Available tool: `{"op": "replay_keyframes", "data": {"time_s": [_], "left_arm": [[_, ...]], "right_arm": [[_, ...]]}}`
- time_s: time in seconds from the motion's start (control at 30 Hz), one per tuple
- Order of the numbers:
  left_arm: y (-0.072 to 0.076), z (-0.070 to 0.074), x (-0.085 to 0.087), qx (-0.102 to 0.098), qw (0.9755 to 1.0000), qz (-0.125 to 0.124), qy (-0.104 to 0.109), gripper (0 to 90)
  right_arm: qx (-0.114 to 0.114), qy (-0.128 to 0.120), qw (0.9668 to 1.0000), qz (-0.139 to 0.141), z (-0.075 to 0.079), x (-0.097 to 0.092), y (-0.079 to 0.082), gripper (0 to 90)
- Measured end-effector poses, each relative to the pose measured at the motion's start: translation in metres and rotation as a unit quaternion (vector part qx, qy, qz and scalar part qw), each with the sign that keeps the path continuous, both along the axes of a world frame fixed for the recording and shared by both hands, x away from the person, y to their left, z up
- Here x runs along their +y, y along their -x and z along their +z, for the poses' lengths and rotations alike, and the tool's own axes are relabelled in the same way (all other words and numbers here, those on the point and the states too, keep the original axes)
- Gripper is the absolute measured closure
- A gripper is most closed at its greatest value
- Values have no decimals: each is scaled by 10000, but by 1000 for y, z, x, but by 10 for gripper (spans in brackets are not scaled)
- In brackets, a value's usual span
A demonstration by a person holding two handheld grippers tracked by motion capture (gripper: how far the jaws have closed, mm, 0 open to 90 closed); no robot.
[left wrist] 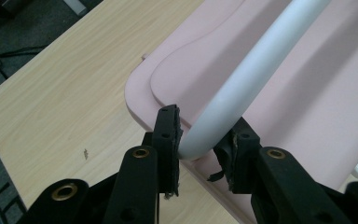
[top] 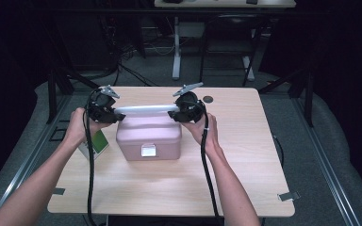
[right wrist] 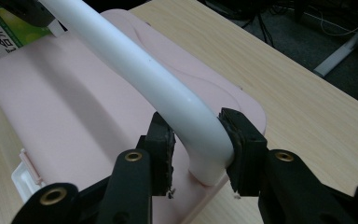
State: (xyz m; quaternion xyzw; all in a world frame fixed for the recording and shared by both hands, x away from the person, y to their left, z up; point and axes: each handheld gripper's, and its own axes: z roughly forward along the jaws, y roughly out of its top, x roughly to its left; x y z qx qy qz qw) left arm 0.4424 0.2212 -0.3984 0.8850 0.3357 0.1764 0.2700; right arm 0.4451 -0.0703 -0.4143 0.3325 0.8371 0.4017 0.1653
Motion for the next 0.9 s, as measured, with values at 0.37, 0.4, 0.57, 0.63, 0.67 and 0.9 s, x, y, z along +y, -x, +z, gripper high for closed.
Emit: {"op": "replay_keyframes", "data": {"time_s": [0.37, 0.4, 0.57, 0.63, 0.67, 0.9], "left_arm": [[6, 0, -15, 52, 9999, -35, 135, 697], [7, 0, -17, 35, 9999, -36, 131, 697], [11, -1, -25, 3, 9998, -66, 177, 695], [13, -1, -29, 0, 9998, -81, 185, 696], [13, -1, -31, -2, 9998, -83, 183, 697], [18, -2, -43, -7, 9995, -166, 274, 699]], "right_arm": [[11, -26, 10000, -71, 0, -17, 9, 660], [9, -21, 10000, -69, 0, -19, 10, 660], [14, -52, 9999, -117, 0, -28, 15, 661], [12, -67, 9999, -135, 0, -32, 17, 661], [12, -73, 9999, -148, -1, -34, 18, 661], [30, -72, 9997, -213, 0, -47, 25, 663]]}}
